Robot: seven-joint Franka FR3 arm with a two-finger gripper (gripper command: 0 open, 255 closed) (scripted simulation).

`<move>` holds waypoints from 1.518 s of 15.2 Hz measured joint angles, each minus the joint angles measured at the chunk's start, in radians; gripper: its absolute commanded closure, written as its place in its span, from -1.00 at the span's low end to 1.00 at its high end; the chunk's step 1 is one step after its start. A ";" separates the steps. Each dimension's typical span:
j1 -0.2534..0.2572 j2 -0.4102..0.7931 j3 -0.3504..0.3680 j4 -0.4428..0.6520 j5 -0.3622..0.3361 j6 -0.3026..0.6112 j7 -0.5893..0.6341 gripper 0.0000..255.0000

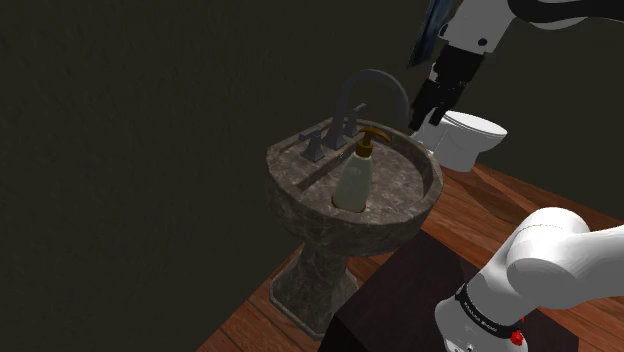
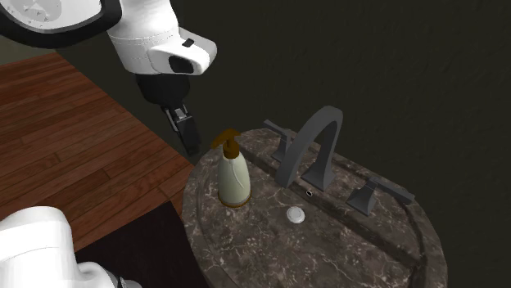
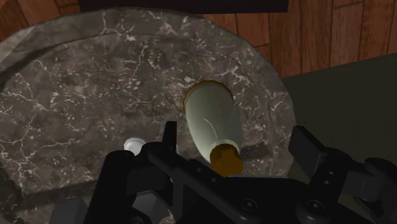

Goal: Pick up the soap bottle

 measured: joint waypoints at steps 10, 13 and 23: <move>-0.009 0.275 0.053 0.087 0.013 0.162 0.085 -1.00; -0.011 0.296 0.055 0.067 0.013 0.201 0.087 -1.00; -0.010 0.297 0.058 -0.003 0.015 0.274 0.086 1.00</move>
